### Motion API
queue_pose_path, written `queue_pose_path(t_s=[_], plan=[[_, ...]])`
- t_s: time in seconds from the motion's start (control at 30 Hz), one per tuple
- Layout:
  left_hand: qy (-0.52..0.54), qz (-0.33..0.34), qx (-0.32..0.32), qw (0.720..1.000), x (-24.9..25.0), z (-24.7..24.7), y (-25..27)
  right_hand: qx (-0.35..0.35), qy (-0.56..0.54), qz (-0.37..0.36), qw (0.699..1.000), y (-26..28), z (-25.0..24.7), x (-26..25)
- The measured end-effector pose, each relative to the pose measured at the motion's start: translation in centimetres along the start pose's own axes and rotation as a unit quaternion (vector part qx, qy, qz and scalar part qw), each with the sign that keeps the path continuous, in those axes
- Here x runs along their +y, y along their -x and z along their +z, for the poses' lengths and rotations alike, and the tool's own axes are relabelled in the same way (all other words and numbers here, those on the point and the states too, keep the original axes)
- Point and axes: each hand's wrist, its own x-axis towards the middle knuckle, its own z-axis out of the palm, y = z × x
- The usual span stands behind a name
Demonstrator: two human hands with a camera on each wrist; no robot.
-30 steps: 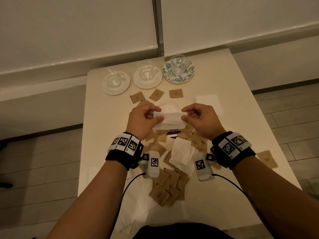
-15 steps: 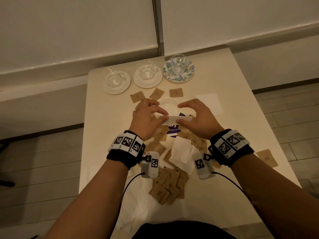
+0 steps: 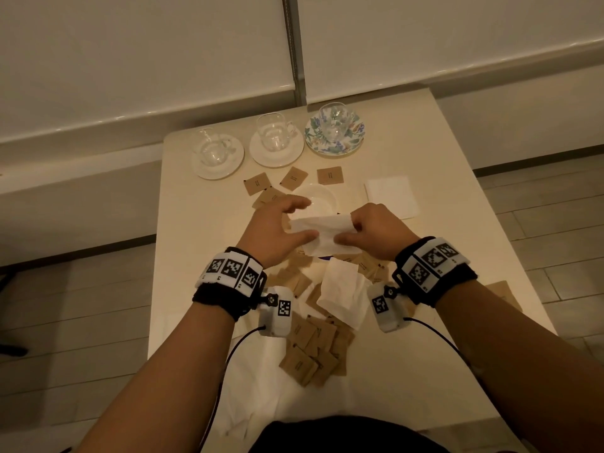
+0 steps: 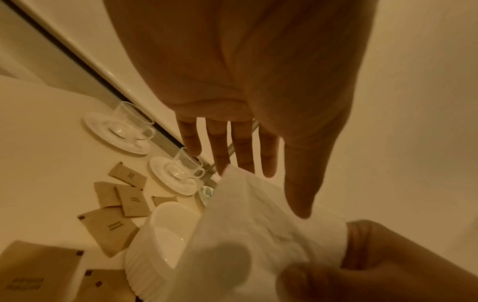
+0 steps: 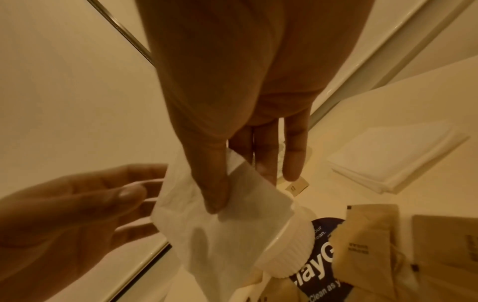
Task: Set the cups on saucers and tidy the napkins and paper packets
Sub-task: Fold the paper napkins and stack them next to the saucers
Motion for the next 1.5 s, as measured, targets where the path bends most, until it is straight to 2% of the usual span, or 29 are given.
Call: queue_pose_path(t_s=[0.1,0.2,0.27,0.37,0.43,0.57,0.67,0.77,0.87,1.03,1.2,1.4,1.5], plan=[[-0.067,0.026,-0.074,0.995,1.4,1.1,-0.7,-0.025,0.023,-0.007,0.999,-0.3,0.5,-0.3],[-0.102,0.025,-0.096,0.990,2.2,1.8,-1.6,-0.032,-0.006,-0.022,0.999,0.0,0.5,0.1],[-0.066,0.013,-0.080,0.995,2.0,2.1,-2.2,-0.019,-0.046,-0.021,0.999,0.3,0.2,1.1],[0.045,-0.023,-0.043,0.998,1.7,2.9,-2.8,0.023,-0.124,0.023,0.992,0.4,-0.1,3.0],[0.122,-0.057,-0.015,0.991,1.5,3.9,-3.4,0.045,-0.223,0.061,0.972,0.5,0.0,4.3],[0.181,-0.108,0.035,0.977,1.3,6.3,-4.9,0.094,-0.431,0.106,0.891,0.3,-0.1,6.3],[0.185,-0.117,0.035,0.975,1.4,8.1,-6.6,0.132,-0.486,0.130,0.854,-0.1,-1.0,7.8],[0.182,-0.135,0.044,0.973,1.7,9.9,-8.4,0.152,-0.498,0.148,0.841,-0.6,-2.2,9.7],[0.178,-0.157,0.043,0.970,2.2,12.0,-10.1,0.172,-0.483,0.161,0.843,-1.3,-3.2,11.8],[0.147,-0.194,0.028,0.969,2.4,15.3,-13.2,0.225,-0.385,0.184,0.876,-3.2,-3.8,15.2],[0.113,-0.227,0.027,0.967,1.3,16.9,-15.8,0.229,-0.355,0.212,0.881,-5.6,-3.5,17.8],[0.053,-0.240,0.038,0.969,0.0,17.9,-17.6,0.220,-0.261,0.195,0.920,-8.2,-3.4,19.2],[0.043,-0.251,0.059,0.965,-0.1,18.4,-18.2,0.222,-0.236,0.186,0.928,-9.1,-3.2,19.6]])
